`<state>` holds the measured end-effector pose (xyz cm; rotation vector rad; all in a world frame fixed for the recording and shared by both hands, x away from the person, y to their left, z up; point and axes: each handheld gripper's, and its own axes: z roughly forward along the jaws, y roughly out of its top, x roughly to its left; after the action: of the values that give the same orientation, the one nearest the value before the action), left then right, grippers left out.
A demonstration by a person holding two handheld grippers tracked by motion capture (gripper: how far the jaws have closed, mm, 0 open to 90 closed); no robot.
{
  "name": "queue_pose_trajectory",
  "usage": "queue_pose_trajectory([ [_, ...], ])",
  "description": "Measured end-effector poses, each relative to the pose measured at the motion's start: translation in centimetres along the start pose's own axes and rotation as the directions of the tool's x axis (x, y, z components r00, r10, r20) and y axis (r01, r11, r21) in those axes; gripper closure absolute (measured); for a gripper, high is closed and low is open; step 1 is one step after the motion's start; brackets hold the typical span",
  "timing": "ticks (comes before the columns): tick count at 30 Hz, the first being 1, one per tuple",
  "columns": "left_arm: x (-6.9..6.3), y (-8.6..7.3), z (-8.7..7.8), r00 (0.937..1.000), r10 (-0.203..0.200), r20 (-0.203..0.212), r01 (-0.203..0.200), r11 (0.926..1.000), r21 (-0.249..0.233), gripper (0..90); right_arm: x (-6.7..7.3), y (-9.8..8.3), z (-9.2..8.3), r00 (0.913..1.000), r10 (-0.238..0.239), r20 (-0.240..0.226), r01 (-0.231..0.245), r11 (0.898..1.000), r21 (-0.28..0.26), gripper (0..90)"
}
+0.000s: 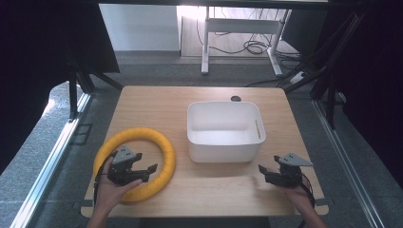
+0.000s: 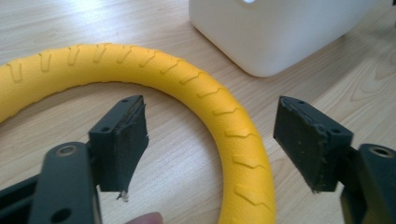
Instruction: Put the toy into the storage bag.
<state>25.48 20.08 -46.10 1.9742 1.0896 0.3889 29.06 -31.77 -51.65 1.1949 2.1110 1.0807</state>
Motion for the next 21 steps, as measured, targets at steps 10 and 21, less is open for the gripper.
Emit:
queue_pose_trajectory([
  [10,-2.1,-2.0,-0.5,0.9993,0.029,0.023,-0.030,0.9965,0.078,29.2,0.7,0.1,0.1,1.0000,-0.002,-0.007,0.002,1.000,0.013,24.5],
  [21,-2.7,-2.4,3.2,0.9950,0.087,0.049,-0.096,0.9700,0.223,28.9,0.8,-0.2,0.4,1.0000,-0.006,-0.004,0.006,0.999,0.043,24.7],
])
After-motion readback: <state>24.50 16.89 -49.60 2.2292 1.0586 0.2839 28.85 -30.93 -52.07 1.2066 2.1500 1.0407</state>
